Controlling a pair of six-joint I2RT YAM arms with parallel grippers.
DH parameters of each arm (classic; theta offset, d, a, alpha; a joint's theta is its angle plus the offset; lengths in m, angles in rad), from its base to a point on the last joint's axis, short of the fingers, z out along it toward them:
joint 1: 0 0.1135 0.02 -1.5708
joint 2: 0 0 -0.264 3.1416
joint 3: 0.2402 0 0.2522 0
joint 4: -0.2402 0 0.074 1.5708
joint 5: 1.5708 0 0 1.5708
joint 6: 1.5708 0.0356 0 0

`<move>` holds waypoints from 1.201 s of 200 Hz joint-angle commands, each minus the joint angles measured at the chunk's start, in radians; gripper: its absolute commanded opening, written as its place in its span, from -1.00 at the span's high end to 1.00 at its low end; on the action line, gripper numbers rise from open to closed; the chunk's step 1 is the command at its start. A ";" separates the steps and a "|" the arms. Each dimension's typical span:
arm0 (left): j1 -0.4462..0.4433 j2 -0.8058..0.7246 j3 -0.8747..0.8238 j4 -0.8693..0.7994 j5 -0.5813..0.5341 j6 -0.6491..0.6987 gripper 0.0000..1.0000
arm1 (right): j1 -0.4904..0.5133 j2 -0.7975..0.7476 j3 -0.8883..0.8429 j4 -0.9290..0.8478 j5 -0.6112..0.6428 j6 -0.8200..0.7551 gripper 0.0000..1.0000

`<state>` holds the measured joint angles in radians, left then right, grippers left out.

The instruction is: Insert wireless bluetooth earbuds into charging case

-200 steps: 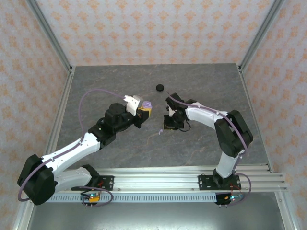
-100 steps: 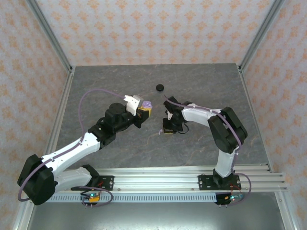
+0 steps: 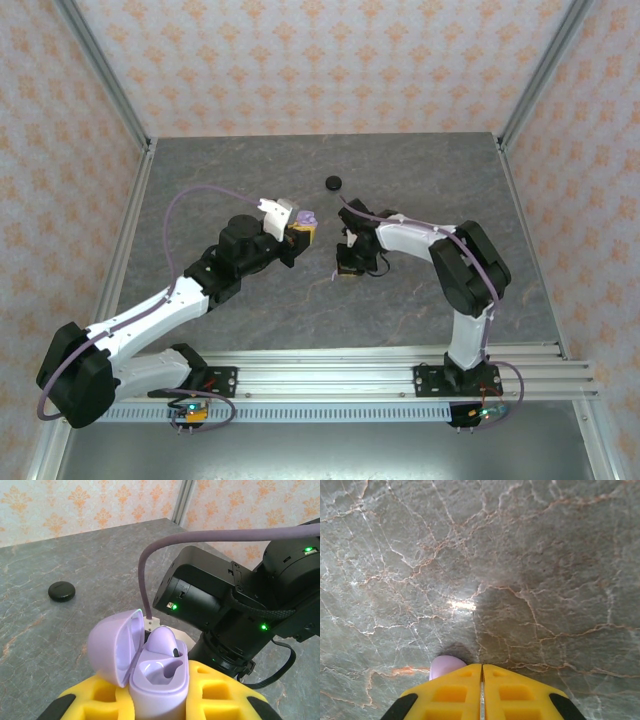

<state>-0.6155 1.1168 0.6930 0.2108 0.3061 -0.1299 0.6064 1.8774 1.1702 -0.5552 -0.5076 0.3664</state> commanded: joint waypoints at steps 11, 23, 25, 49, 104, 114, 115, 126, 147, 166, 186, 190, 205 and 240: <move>-0.004 -0.032 0.018 -0.007 -0.005 0.005 0.84 | 0.015 0.043 0.035 0.039 -0.019 0.008 0.80; -0.003 -0.036 0.016 -0.008 -0.007 0.005 0.84 | 0.018 0.050 0.041 0.038 -0.022 0.006 0.80; -0.004 -0.035 0.016 -0.007 -0.007 0.004 0.84 | 0.018 0.051 0.041 0.038 -0.023 0.006 0.79; -0.004 -0.040 0.011 -0.007 -0.011 0.004 0.83 | 0.023 0.053 0.045 0.043 -0.027 0.001 0.79; -0.004 -0.045 0.011 -0.007 -0.013 0.003 0.84 | 0.023 0.055 0.061 0.046 -0.034 -0.011 0.77; -0.004 -0.046 0.011 -0.008 -0.013 0.004 0.84 | 0.023 0.056 0.065 0.044 -0.038 -0.011 0.76; -0.004 -0.045 0.011 -0.008 -0.013 0.003 0.84 | 0.023 0.057 0.065 0.044 -0.038 -0.011 0.76; -0.003 -0.045 0.011 -0.008 -0.012 0.004 0.84 | 0.023 0.055 0.068 0.040 -0.036 -0.015 0.76; -0.003 -0.048 0.011 -0.011 -0.014 0.003 0.84 | 0.023 0.042 0.074 0.015 -0.008 -0.027 0.75; -0.003 -0.051 0.010 -0.013 -0.015 0.005 0.84 | 0.023 0.021 0.079 -0.014 0.026 -0.045 0.70; -0.004 -0.051 0.011 -0.015 -0.015 0.004 0.84 | 0.023 -0.001 0.084 -0.036 0.041 -0.064 0.65; -0.004 -0.051 0.012 -0.016 -0.016 0.005 0.84 | 0.023 -0.004 0.085 -0.038 0.041 -0.069 0.63; -0.004 -0.051 0.014 -0.015 -0.016 0.006 0.84 | 0.023 -0.009 0.091 -0.044 0.025 -0.089 0.55; -0.004 -0.053 0.019 -0.022 -0.016 0.006 0.84 | 0.023 -0.006 0.110 -0.064 -0.038 -0.156 0.33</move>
<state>-0.6155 1.0924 0.6930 0.1925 0.3054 -0.1299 0.6231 1.9064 1.2430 -0.5755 -0.5144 0.2783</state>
